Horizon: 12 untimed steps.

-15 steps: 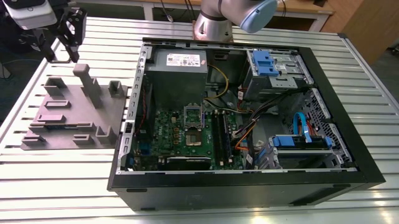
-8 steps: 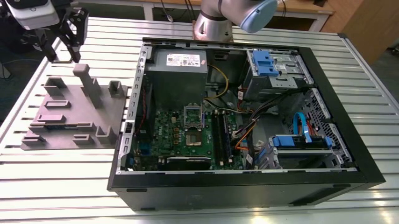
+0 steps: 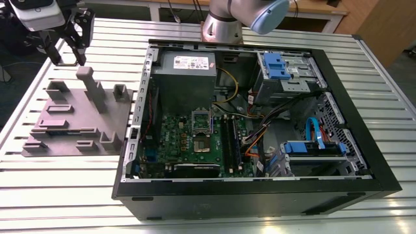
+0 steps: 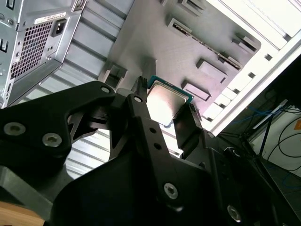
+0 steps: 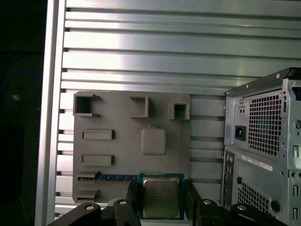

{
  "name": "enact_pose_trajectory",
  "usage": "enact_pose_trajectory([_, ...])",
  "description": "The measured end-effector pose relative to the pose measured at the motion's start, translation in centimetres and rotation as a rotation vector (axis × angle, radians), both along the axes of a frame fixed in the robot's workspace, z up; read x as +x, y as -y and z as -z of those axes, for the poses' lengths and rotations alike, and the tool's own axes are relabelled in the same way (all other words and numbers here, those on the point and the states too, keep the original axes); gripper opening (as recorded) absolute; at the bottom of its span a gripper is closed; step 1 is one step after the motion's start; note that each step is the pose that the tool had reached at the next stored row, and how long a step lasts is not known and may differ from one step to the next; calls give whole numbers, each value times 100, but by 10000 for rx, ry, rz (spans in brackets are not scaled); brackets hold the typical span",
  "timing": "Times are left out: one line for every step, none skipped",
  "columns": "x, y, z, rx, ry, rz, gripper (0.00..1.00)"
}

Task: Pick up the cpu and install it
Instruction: 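Pick up the cpu and move it towards the insertion slot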

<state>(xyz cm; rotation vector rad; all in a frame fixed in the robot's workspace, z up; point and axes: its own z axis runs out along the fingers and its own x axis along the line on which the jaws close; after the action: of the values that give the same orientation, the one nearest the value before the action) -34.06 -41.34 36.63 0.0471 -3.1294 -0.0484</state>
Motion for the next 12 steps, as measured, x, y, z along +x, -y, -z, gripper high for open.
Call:
enact_pose_trajectory([1, 2, 0, -1, 0, 0, 47])
enact_pose_trajectory([3, 8, 0, -1, -1, -2, 47])
enact_pose_trajectory([4, 17, 0, -1, -1, -2, 47])
enact_pose_trajectory([5, 26, 0, -1, 0, -1, 47])
enact_pose_trajectory([8, 31, 0, 0, 0, -1, 47])
enact_pose_trajectory([13, 33, 0, 0, 0, -1, 47])
enact_pose_trajectory([19, 33, 0, 0, 0, -1, 47])
enact_pose_trajectory([27, 34, 0, 0, 0, -1, 47])
enact_pose_trajectory([36, 34, 0, 0, 0, -2, 47])
enact_pose_trajectory([46, 33, 0, 0, 0, -1, 47])
enact_pose_trajectory([56, 33, 0, 0, 0, -1, 47])
enact_pose_trajectory([67, 34, 0, 0, 0, -1, 47])
